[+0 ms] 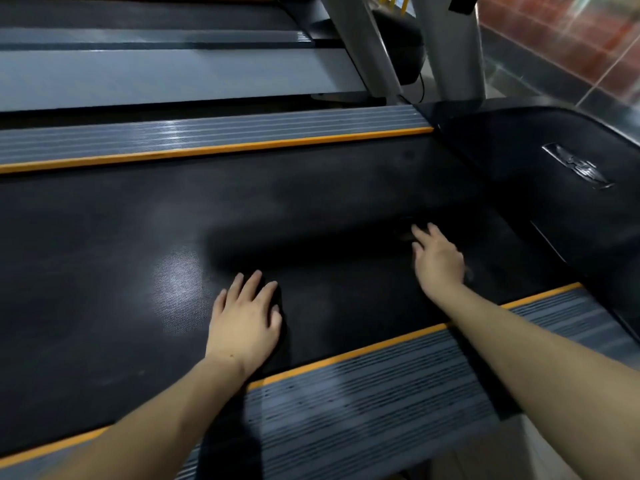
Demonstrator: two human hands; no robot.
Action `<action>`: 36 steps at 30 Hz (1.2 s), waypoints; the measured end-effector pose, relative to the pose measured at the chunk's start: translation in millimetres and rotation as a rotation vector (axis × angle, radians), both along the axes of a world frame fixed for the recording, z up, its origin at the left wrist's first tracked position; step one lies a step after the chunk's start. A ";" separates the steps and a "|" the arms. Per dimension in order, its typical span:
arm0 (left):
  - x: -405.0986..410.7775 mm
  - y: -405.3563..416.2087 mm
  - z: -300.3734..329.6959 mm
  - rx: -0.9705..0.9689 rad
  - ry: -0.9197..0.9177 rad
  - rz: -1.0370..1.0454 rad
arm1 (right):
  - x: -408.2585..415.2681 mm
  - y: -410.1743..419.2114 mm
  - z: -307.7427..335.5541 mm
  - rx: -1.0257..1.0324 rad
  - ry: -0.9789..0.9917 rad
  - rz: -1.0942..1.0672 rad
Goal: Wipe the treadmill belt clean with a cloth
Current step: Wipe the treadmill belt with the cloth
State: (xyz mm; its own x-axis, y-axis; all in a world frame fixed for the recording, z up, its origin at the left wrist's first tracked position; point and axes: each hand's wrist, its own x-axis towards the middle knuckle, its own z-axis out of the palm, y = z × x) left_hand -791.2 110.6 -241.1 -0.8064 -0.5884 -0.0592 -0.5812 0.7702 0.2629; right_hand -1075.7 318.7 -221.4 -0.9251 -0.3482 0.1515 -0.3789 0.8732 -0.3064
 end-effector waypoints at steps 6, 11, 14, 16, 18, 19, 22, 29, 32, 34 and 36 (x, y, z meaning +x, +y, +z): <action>10.5 8.5 -1.5 0.031 -0.015 0.047 | 118.7 -88.4 -6.5 -0.124 -0.120 0.273; 11.2 10.2 9.9 0.086 -0.076 0.024 | 125.2 -85.1 -9.9 -0.162 -0.143 0.542; 20.0 21.7 13.4 0.100 -0.092 0.033 | 73.0 -41.1 -1.5 -0.124 -0.096 0.345; 24.8 27.9 12.4 0.101 -0.084 0.045 | 44.7 -13.2 3.2 -0.141 -0.100 0.144; 27.1 29.7 11.7 0.098 -0.063 0.054 | 42.6 -8.7 5.6 -0.141 -0.148 -0.002; 28.2 30.2 11.9 0.098 -0.049 0.060 | 52.4 -18.5 6.9 -0.146 -0.162 -0.053; 32.4 33.2 13.4 0.088 -0.010 0.078 | 118.5 -62.3 1.8 -0.146 -0.184 0.053; 36.4 33.6 10.5 0.068 0.058 0.091 | 125.9 -48.6 0.3 -0.086 -0.237 0.436; 36.4 36.5 10.3 0.014 0.084 0.043 | 62.8 -3.1 8.3 -0.053 -0.141 0.218; 32.5 35.9 10.0 0.013 0.085 0.024 | 37.8 17.3 12.7 -0.052 -0.126 0.082; 29.4 35.5 10.2 0.012 0.078 0.019 | 40.6 13.9 12.6 -0.062 -0.146 -0.029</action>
State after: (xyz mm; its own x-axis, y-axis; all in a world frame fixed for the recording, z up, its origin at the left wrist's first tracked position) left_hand -761.9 146.0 -231.0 -0.7977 -0.6030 -0.0032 -0.5727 0.7560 0.3170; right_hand -1035.1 332.6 -208.9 -0.9483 -0.3155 0.0353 -0.3017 0.8607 -0.4100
